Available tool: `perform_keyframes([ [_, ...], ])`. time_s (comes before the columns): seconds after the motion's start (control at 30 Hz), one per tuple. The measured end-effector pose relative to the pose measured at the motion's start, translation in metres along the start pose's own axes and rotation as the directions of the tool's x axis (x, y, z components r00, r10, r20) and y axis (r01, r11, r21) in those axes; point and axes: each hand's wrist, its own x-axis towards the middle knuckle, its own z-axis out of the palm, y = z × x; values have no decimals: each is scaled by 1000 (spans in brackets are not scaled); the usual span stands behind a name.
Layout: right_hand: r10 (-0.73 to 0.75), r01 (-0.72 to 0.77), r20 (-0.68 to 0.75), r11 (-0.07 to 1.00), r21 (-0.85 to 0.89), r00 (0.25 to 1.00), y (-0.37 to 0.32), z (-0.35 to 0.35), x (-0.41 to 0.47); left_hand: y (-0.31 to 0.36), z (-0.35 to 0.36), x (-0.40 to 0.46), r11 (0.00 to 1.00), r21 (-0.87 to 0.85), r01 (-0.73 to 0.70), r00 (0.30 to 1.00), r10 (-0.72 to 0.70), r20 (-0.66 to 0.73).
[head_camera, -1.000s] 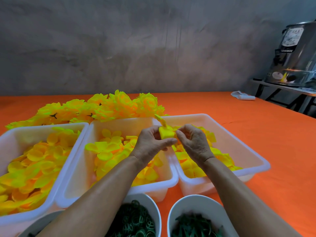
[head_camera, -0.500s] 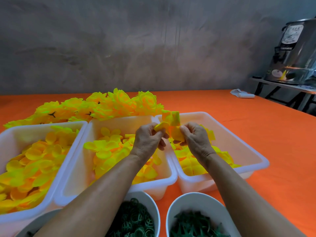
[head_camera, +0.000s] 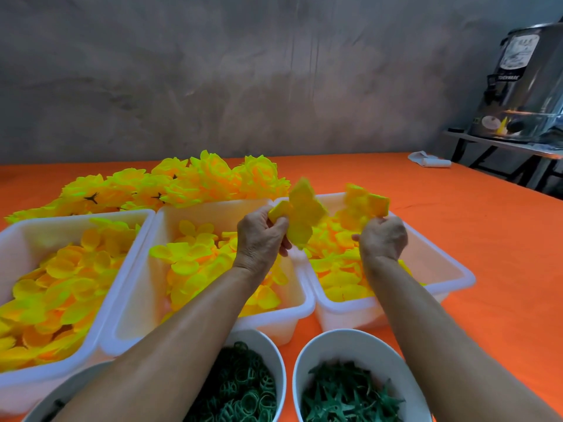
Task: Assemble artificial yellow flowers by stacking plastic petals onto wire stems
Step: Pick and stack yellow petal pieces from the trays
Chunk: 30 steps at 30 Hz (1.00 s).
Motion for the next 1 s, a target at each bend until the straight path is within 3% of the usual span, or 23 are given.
perform_keyframes([
  [0.07, 33, -33, 5, 999, 8, 999, 1, -2, 2, -2, -3, 0, 1000, -3, -5, 1000, 5, -11],
  [0.2, -99, 90, 36, 978, 191, 994, -6, 2, -13, -1, 4, -2, 998, 29, -57, 992, 53, 116],
  [0.33, -85, 104, -74, 943, 316, 994, -5, -1, -8, -4, 7, -2, 959, 207, -192, 962, 142, 235],
  [0.47, -141, 160, -82, 932, 327, 987, -3, 1, -6, -9, 12, -6, 846, 437, -304, 899, 103, 426],
  [0.53, -166, 184, -85, 937, 297, 982, -1, 1, -2, -9, 13, -7, 830, 448, -332, 880, 101, 465],
  [0.6, -230, 224, -18, 927, 302, 973, 1, 0, -3, -8, 11, -7, 853, 416, -315, 888, 111, 446],
  [0.77, -355, 220, 311, 892, 395, 881, -1, 1, -14, -3, 9, -7, 869, 407, -281, 934, 149, 326],
  [0.87, -367, 214, 359, 892, 399, 858, -1, -1, -19, -1, 7, -7, 892, 379, -245, 959, 166, 230],
  [1.0, -423, 324, 389, 898, 297, 818, -4, 0, -26, 4, 3, -5, 950, 277, -145, 983, 108, 146],
])
